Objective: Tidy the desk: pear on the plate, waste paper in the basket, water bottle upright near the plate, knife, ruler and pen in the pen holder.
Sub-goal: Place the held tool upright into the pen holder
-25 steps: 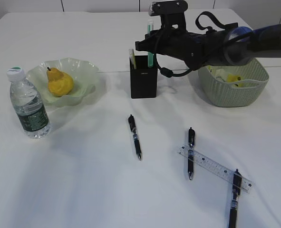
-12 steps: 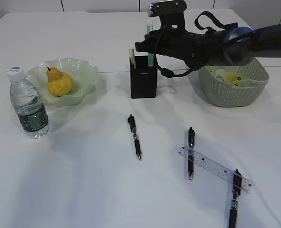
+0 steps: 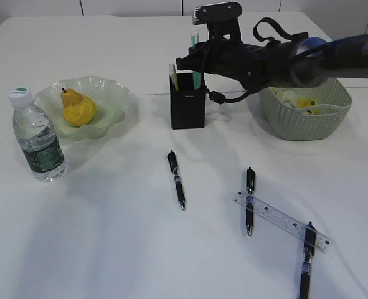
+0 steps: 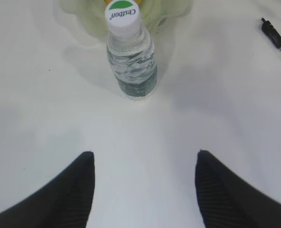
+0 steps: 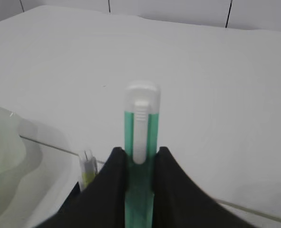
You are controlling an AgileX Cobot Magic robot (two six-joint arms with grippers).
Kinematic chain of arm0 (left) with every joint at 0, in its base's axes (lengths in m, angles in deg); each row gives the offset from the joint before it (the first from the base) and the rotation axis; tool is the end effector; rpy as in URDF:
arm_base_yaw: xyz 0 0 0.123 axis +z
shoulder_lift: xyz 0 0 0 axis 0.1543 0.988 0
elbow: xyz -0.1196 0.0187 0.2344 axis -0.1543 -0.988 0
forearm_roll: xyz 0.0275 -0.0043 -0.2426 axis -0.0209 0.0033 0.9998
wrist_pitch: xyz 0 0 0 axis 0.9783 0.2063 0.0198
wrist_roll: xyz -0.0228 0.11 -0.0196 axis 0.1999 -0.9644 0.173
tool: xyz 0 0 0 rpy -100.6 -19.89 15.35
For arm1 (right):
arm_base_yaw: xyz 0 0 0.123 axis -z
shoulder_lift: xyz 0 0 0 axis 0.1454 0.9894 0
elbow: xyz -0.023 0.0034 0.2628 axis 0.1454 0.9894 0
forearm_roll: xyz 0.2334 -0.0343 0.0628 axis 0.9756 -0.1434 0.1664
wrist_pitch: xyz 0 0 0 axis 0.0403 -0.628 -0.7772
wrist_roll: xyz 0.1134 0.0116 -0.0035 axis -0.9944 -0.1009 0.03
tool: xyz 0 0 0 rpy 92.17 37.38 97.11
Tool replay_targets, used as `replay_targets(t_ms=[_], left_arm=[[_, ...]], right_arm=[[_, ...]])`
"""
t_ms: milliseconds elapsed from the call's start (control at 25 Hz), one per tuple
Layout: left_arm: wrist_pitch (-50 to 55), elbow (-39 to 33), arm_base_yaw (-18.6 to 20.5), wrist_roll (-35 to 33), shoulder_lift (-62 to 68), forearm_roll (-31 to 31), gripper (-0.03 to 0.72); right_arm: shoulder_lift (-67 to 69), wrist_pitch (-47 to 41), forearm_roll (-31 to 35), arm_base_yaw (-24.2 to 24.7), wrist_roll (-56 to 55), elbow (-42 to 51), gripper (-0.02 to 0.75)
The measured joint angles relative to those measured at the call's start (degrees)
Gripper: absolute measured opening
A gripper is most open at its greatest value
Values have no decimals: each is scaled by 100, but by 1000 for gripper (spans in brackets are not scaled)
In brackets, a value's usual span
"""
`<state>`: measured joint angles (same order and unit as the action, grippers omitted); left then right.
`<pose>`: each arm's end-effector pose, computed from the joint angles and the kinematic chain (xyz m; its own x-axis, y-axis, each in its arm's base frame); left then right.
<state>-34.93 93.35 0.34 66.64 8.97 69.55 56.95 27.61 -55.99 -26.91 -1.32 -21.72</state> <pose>0.2318 -0.0352 0.2900 -0.7443 0.1836 -0.6421 0.2045 0.9779 0.0425 0.5173 0.1750 0.1692 -0.2575 -0.1054 -0.9605 -0.3332 0.9428 -0.0142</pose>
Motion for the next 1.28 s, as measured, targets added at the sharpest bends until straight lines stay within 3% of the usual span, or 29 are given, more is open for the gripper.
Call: replay_targets(t_ms=[240,800,1280], left_arm=[[0,0,0,0,0,0,466],[-143,0,0,0,246,-33,466],[-148,0,0,0,256,-33,456]], right_arm=[[217,-426,-7,0,-4,-293,143],[260,-449,-21,0,-4,-345,146],[260,-449,-25,0,-148,-345,273]])
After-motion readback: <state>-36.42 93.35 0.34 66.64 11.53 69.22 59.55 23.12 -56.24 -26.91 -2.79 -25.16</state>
